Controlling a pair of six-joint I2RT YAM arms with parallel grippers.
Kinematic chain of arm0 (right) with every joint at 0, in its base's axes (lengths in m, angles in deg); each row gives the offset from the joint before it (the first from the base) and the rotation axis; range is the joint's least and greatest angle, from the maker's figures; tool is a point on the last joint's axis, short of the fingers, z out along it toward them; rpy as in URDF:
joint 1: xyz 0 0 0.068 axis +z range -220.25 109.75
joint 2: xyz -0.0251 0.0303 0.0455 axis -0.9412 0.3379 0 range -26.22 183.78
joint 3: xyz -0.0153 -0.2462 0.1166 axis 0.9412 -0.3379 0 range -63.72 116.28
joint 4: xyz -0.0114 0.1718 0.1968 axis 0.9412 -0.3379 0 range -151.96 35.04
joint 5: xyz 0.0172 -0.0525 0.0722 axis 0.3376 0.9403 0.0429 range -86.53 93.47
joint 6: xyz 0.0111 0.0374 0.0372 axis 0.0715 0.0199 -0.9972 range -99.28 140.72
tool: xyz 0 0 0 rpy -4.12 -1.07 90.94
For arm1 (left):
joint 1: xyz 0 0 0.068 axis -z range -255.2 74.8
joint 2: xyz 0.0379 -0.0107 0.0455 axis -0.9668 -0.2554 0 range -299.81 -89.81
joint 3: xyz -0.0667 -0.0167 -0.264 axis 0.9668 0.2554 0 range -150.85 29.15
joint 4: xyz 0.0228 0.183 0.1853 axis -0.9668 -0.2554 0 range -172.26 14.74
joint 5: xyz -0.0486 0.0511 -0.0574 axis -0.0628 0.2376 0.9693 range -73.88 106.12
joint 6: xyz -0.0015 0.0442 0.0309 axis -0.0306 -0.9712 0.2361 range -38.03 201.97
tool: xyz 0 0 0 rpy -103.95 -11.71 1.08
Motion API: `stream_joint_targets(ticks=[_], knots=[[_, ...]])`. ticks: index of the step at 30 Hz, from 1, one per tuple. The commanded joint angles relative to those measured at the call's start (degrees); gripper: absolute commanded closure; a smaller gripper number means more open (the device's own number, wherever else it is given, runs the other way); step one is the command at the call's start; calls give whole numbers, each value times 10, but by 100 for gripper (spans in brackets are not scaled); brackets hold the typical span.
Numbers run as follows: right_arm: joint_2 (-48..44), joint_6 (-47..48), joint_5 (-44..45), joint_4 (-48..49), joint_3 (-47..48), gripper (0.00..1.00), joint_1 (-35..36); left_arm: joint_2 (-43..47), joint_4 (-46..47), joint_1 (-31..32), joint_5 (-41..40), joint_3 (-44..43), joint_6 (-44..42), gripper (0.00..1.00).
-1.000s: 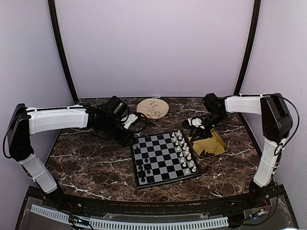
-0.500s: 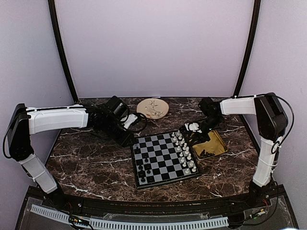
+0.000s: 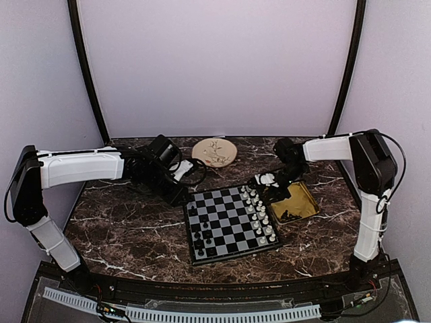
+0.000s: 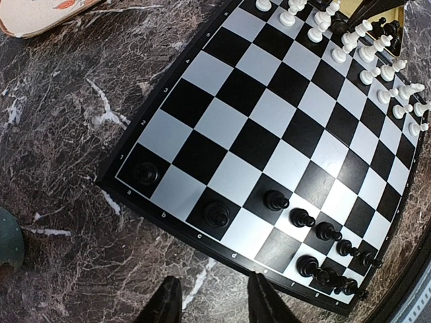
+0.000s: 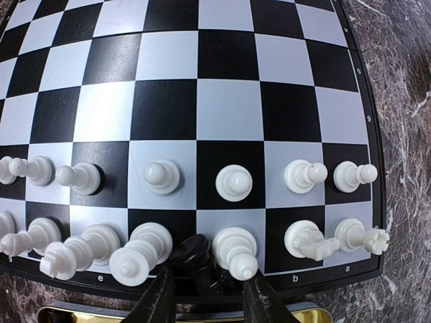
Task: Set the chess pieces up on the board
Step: Pick up the knight from the chessboard.
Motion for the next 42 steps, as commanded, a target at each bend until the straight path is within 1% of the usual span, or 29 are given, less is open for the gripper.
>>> stream_joint_targets(ticks=[1, 12, 17, 22, 32, 36, 39, 42], knots=[[21, -1, 7, -19, 23, 68, 8, 5, -5, 0, 11, -3, 6, 64], [17, 10, 38, -54, 23, 86, 8, -2, 5, 0, 15, 0, 3, 64], [6, 6, 43, -59, 17, 91, 8, -7, 12, 0, 19, 0, 3, 64], [-6, -13, 52, -59, 21, 93, -2, -7, 16, 0, 21, 1, 2, 64], [-37, -53, 49, -67, 38, 93, -47, -11, 37, 0, 31, 5, 1, 65], [-51, -70, 62, -63, 36, 93, -51, -11, 50, 0, 34, 13, -2, 65], [-63, -90, 103, -59, 40, 93, -51, -7, 55, 0, 38, 17, -2, 65], [-78, -109, 193, -43, 39, 93, -45, 0, 61, 0, 36, 24, -4, 65]])
